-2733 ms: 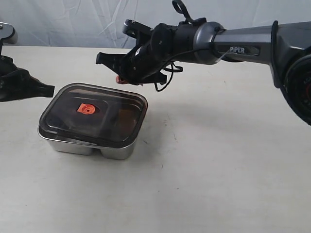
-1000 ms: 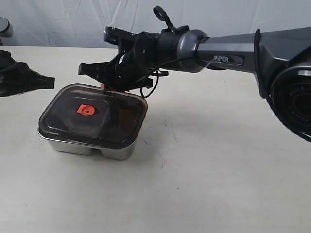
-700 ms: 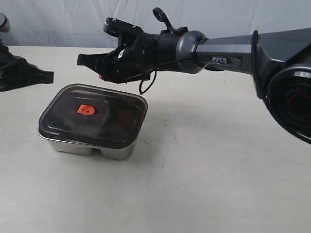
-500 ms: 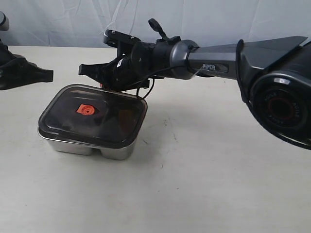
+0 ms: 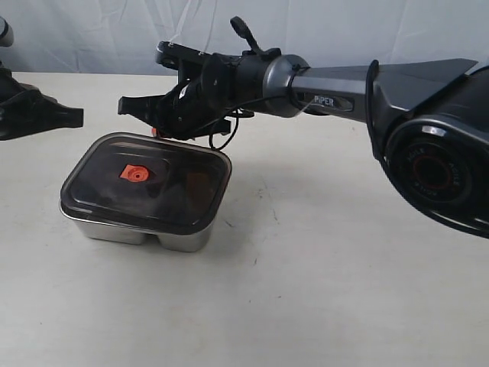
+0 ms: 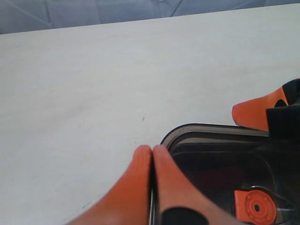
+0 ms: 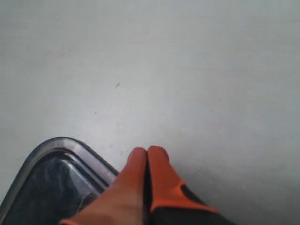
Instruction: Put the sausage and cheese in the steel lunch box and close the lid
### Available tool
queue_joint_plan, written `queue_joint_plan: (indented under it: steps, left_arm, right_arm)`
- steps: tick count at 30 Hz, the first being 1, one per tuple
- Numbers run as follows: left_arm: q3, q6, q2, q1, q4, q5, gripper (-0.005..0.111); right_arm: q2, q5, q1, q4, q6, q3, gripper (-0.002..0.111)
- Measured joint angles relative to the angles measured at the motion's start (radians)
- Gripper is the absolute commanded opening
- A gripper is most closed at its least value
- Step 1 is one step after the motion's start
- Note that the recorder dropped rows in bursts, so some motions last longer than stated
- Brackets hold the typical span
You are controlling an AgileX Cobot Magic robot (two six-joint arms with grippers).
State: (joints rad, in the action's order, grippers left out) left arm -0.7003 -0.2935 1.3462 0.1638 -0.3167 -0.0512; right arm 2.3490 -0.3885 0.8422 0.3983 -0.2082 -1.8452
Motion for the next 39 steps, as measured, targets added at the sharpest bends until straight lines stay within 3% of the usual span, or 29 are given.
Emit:
queue_joint_plan:
  steps: [27, 32, 39]
  left_arm:
    - [0.000, 0.000, 0.000, 0.000, 0.000, 0.000, 0.000]
    - [0.000, 0.000, 0.000, 0.000, 0.000, -0.006, 0.000]
    - [0.000, 0.000, -0.002, 0.000, 0.000, -0.115, 0.000]
  right_arm:
    - [0.008, 0.001, 0.019, 0.074, 0.097, -0.002, -0.001]
    - [-0.001, 0.001, 0.019, 0.028, 0.097, -0.002, -0.001]
    - [-0.085, -0.117, -0.035, -0.102, 0.007, -0.002, -0.001]
